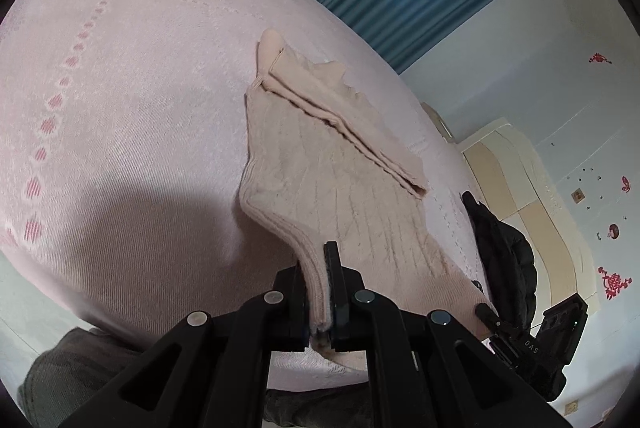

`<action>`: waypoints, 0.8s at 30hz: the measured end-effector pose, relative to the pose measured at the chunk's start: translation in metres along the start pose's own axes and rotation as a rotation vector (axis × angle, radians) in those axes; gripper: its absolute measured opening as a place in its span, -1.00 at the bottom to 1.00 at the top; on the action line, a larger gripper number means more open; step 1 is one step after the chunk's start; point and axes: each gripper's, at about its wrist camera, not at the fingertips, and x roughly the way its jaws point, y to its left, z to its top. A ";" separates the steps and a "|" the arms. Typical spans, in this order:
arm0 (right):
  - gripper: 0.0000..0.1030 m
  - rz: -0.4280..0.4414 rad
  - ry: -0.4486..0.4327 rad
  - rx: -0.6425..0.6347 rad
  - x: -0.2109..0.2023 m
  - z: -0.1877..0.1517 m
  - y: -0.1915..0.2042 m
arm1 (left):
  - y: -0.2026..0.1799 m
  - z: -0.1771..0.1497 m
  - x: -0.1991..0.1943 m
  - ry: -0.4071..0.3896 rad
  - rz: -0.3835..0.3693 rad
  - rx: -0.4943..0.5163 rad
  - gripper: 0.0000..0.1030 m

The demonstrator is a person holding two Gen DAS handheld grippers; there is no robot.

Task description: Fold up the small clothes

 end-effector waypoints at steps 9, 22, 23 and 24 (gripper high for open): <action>-0.90 0.067 -0.082 0.018 -0.004 0.045 0.022 | -0.012 0.037 0.005 -0.048 0.043 0.006 -0.88; -0.90 0.096 -0.171 0.079 0.040 0.118 0.030 | -0.033 0.101 0.046 -0.145 0.112 0.011 -0.87; -0.90 0.095 -0.179 0.089 0.044 0.124 0.030 | -0.032 0.108 0.050 -0.155 0.116 0.002 -0.88; -0.90 0.102 -0.188 0.099 0.048 0.131 0.029 | -0.032 0.113 0.053 -0.162 0.119 -0.005 -0.88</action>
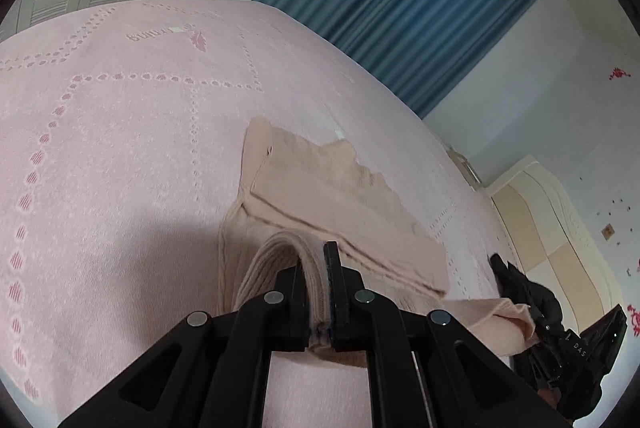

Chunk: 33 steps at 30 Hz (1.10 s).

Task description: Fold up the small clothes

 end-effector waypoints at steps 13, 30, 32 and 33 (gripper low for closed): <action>-0.90 -0.026 -0.027 -0.056 0.064 0.040 0.016 | 0.000 0.046 0.060 -0.037 0.003 -0.045 -0.88; -0.81 -0.117 0.077 0.041 0.184 0.078 -0.028 | -0.007 0.094 0.159 0.013 0.025 -0.049 -0.75; -0.53 -0.137 0.083 0.044 0.189 0.070 -0.036 | -0.003 0.090 0.163 0.012 0.028 -0.040 -0.28; -0.40 -0.135 0.096 0.038 0.191 0.066 -0.039 | -0.002 0.090 0.165 0.012 0.030 -0.030 -0.21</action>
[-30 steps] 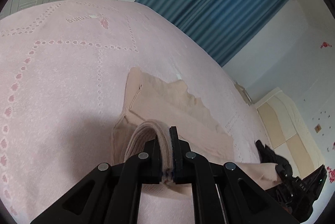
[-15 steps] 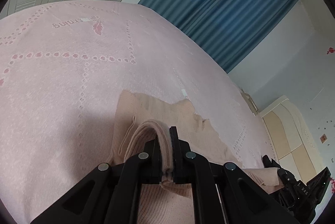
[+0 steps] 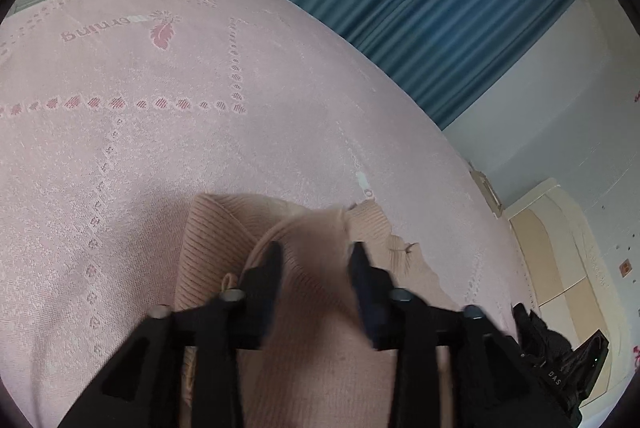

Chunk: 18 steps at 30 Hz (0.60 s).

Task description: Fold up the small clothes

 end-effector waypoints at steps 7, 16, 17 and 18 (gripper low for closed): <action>-0.33 -0.137 0.030 -0.162 0.010 -0.025 0.001 | 0.008 -0.003 0.013 0.030 0.026 -0.018 -0.04; -0.34 -0.287 -0.041 -0.242 0.009 -0.026 0.001 | 0.001 -0.008 0.028 0.061 0.128 0.082 -0.07; -0.34 -0.291 -0.050 -0.238 0.007 -0.024 0.000 | -0.001 -0.010 0.028 0.056 0.143 0.099 -0.10; -0.34 -0.285 -0.051 -0.225 0.006 -0.022 -0.003 | -0.003 -0.011 0.028 0.052 0.160 0.113 -0.12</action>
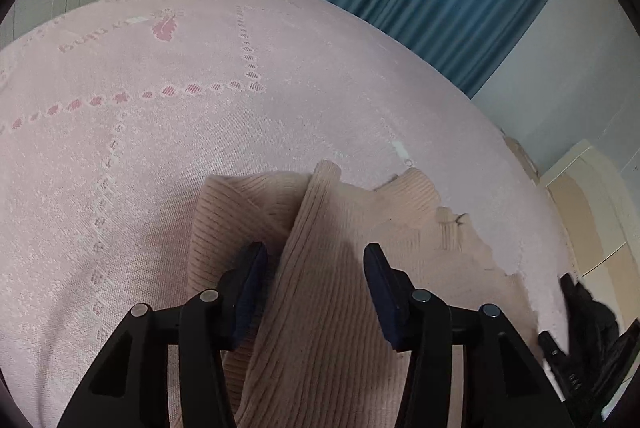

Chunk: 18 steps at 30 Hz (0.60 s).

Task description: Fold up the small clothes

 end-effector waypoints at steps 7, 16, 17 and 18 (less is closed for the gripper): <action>-0.62 0.014 0.079 -0.058 0.016 -0.006 0.008 | 0.001 -0.004 -0.001 -0.010 0.034 0.022 -0.83; -0.84 -0.007 0.073 -0.067 0.018 -0.009 0.009 | 0.010 -0.007 -0.009 -0.052 0.063 -0.030 -0.81; -0.83 -0.009 0.088 -0.060 0.023 -0.011 0.007 | 0.009 -0.007 -0.006 -0.045 0.071 -0.019 -0.79; -0.83 -0.014 0.082 -0.066 0.023 -0.012 0.008 | 0.008 -0.008 -0.006 -0.041 0.066 -0.014 -0.76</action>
